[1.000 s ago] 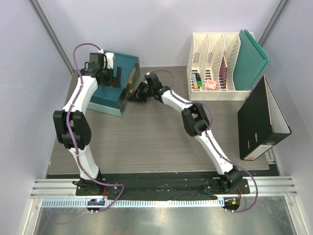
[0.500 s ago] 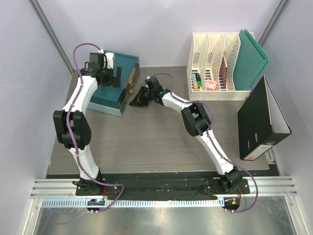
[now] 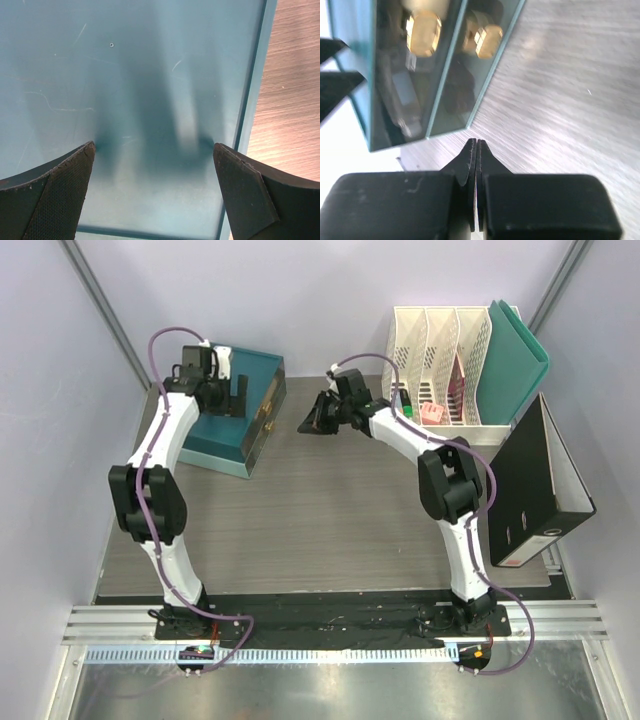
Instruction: Organize the makeup
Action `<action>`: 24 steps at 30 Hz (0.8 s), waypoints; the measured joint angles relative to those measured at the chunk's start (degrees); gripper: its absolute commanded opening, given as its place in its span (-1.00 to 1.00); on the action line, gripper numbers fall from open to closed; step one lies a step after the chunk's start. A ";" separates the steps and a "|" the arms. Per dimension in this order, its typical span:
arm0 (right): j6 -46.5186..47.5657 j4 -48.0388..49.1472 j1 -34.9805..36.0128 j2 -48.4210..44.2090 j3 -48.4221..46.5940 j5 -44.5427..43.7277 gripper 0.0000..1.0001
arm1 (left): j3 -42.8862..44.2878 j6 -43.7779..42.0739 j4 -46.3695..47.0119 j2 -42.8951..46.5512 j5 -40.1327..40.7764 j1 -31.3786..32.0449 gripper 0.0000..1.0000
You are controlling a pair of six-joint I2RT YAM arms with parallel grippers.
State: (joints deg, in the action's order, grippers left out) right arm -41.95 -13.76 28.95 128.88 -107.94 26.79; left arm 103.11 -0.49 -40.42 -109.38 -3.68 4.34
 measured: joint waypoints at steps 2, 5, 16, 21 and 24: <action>1.49 -0.61 0.20 -1.42 2.01 -0.72 -0.98 | -1.16 0.66 0.96 0.87 -0.11 -0.04 1.00; 3.10 -2.10 0.76 -2.29 4.96 -1.90 -0.97 | -4.35 1.88 2.27 3.69 -0.68 -0.22 0.99; 9.18 -9.14 1.29 -4.66 6.93 -8.96 -0.91 | -5.57 3.45 7.89 12.09 -7.26 0.04 1.00; 12.07 -11.58 1.25 -7.91 6.91 -11.45 -0.89 | -5.64 3.02 8.37 12.17 -9.81 1.81 1.00; 13.03 -12.28 1.25 -9.33 6.91 -12.59 -0.89 | -5.68 2.84 8.35 12.17 -11.54 3.63 1.00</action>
State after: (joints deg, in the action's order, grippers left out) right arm -28.93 -26.04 30.20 119.55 -101.03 14.20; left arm 97.43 2.35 -32.08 -97.21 -15.22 7.97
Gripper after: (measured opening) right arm 0.055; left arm 0.996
